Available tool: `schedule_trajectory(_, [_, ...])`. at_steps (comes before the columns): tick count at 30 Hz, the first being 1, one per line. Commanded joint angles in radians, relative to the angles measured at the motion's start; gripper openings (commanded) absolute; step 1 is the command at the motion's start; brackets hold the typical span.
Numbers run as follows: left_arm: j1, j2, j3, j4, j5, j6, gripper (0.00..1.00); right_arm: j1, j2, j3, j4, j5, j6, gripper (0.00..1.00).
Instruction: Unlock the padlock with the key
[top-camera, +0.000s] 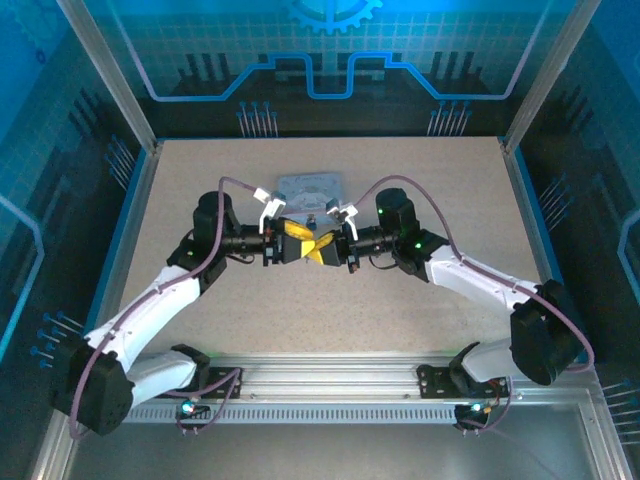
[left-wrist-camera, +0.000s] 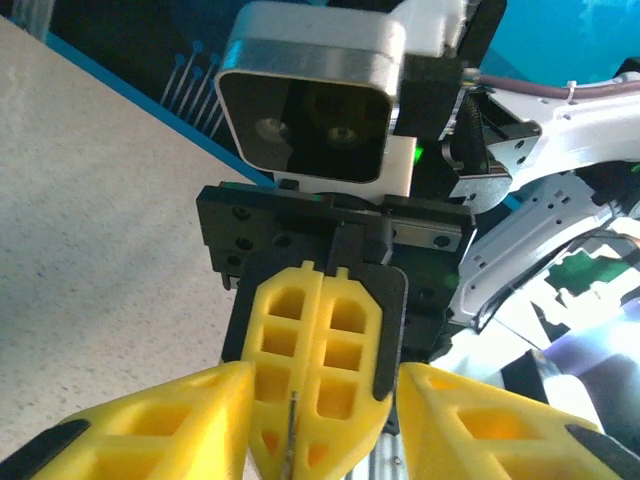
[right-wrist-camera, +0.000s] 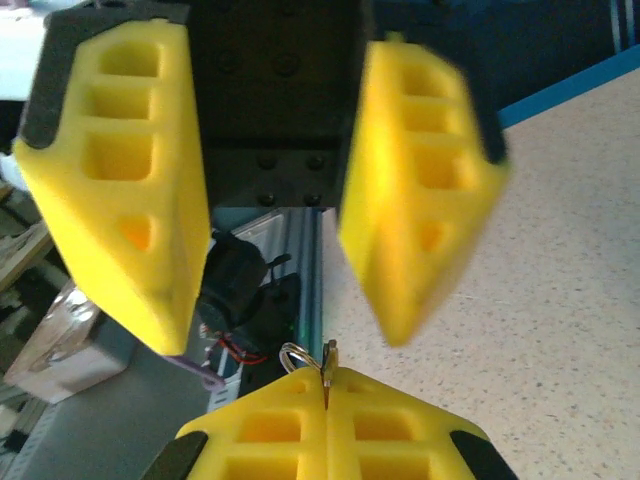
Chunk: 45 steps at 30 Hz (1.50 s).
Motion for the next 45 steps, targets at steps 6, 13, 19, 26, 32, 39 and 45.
schedule_trajectory(6, [0.019,-0.012,-0.117,0.315,-0.017,-0.236,0.38,-0.005,-0.048,-0.069,0.139,0.111,0.06,0.0])
schedule_trajectory(13, [0.017,0.025,-0.141,0.367,-0.03,-0.266,0.38,-0.002,-0.057,-0.069,0.139,0.108,0.052,0.0])
schedule_trajectory(19, [0.018,0.027,-0.136,0.299,-0.046,-0.225,0.38,-0.001,-0.068,-0.07,0.129,0.121,0.043,0.0])
schedule_trajectory(26, [0.017,0.057,-0.138,0.315,0.005,-0.244,0.32,-0.001,-0.061,-0.061,0.131,0.116,0.041,0.0])
schedule_trajectory(32, [0.017,0.07,-0.141,0.326,0.035,-0.255,0.17,0.001,-0.053,-0.055,0.128,0.114,0.037,0.0])
schedule_trajectory(39, [0.014,0.081,-0.143,0.333,0.056,-0.256,0.0,0.001,-0.045,-0.048,0.118,0.113,0.031,0.0])
schedule_trajectory(45, [0.012,0.082,-0.145,0.333,0.065,-0.244,0.0,0.001,-0.036,-0.034,0.1,0.119,0.033,0.0])
